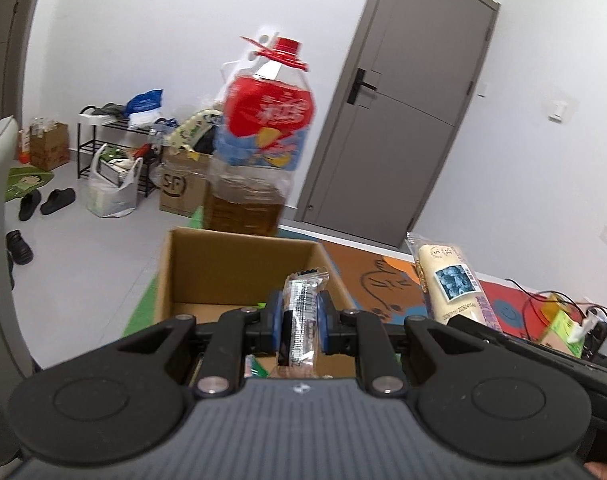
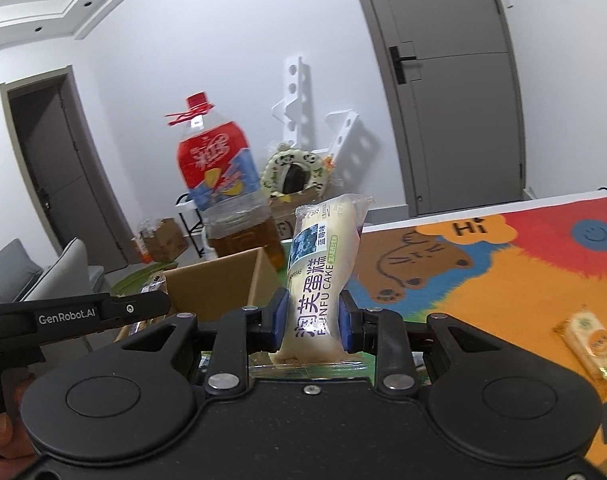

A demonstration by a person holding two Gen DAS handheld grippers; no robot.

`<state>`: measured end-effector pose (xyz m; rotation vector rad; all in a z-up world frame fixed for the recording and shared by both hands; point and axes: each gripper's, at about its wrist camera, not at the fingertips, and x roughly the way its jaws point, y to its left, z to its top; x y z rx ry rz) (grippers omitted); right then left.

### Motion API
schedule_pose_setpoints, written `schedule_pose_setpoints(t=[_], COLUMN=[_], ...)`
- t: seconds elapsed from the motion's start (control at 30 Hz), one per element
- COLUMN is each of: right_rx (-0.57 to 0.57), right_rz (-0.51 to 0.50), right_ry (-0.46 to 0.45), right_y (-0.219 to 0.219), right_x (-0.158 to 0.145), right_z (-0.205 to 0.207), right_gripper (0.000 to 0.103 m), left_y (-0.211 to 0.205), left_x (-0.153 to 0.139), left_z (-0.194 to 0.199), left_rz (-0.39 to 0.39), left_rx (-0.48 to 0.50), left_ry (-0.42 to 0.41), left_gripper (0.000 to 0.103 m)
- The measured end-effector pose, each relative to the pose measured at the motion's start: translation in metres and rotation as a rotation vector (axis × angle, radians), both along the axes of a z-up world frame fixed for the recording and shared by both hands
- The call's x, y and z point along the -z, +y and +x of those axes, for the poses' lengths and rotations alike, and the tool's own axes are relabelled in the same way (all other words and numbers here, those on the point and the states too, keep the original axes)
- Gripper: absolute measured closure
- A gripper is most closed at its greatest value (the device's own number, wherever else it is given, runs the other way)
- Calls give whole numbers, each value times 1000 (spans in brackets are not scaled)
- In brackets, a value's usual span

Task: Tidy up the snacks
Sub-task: 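Carry both packets over the cardboard box and open both tools to release them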

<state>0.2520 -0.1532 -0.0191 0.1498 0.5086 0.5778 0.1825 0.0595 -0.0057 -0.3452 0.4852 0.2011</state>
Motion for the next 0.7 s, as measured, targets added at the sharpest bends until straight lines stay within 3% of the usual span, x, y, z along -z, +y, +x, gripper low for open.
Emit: schedule_pose_setpoints(t=[0.6, 0.7], right_rx=[-154, -168], right_rz=[-12, -22], right_ry=[50, 84], right_y=[71, 77], right_x=[6, 11], right_z=[10, 17], right_gripper=[75, 66], left_y=[54, 54], left_x=[10, 13], left_z=[5, 9], left_rz=[-45, -47], left_rx=[-79, -70], left_ry=[23, 33], left_gripper=[87, 87])
